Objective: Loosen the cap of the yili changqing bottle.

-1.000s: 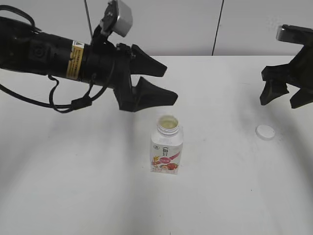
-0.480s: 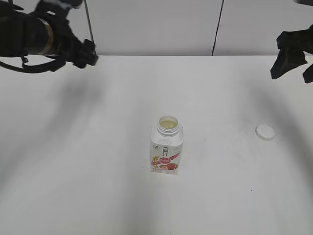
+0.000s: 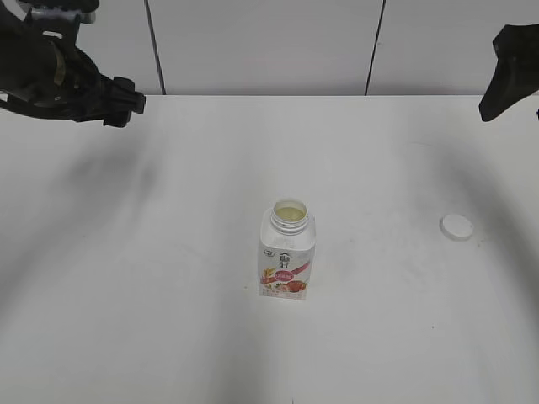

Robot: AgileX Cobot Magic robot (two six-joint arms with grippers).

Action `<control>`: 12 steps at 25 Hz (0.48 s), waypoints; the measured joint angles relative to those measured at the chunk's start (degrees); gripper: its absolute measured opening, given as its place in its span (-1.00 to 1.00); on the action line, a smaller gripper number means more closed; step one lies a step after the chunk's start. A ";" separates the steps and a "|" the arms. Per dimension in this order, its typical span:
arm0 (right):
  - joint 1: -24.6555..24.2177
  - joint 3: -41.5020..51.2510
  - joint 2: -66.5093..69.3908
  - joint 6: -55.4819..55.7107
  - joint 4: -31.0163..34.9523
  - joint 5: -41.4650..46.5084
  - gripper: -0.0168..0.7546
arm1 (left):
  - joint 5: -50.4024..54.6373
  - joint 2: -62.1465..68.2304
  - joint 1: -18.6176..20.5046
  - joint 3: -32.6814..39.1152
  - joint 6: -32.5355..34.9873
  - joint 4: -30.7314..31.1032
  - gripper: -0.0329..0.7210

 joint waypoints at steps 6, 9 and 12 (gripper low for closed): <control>0.00 -1.03 -0.12 0.00 0.01 4.01 0.54 | 18.65 1.41 1.56 -9.98 20.97 -22.52 0.64; 0.00 -1.03 -0.46 0.00 0.01 5.26 0.54 | 27.68 2.44 3.42 -16.32 28.13 -31.19 0.64; 0.00 -1.07 -0.77 0.00 0.01 5.37 0.54 | 33.11 2.53 5.73 -20.18 32.68 -39.27 0.64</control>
